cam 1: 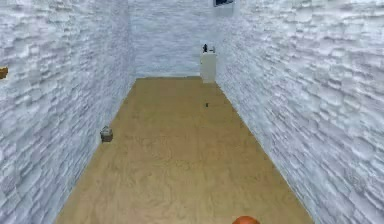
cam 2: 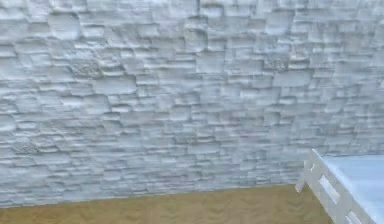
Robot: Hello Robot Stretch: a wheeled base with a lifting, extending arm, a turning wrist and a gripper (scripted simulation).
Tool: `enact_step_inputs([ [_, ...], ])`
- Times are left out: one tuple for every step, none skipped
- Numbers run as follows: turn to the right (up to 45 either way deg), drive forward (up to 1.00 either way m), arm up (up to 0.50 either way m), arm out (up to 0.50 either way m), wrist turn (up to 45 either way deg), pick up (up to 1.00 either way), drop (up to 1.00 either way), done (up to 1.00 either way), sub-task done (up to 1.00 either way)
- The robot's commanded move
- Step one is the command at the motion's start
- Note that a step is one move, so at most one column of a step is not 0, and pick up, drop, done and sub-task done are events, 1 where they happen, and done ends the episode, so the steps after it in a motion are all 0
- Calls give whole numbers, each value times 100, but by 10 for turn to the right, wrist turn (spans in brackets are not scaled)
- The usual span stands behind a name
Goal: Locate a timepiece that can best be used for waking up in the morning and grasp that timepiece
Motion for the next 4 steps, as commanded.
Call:
enact_step_inputs([
  [0,100,0,0,0,0,0,0,0],
  [-30,0,0,0,0,0,0,0,0],
  [0,100,0,0,0,0,0,0,0],
  [0,100,0,0,0,0,0,0,0],
])
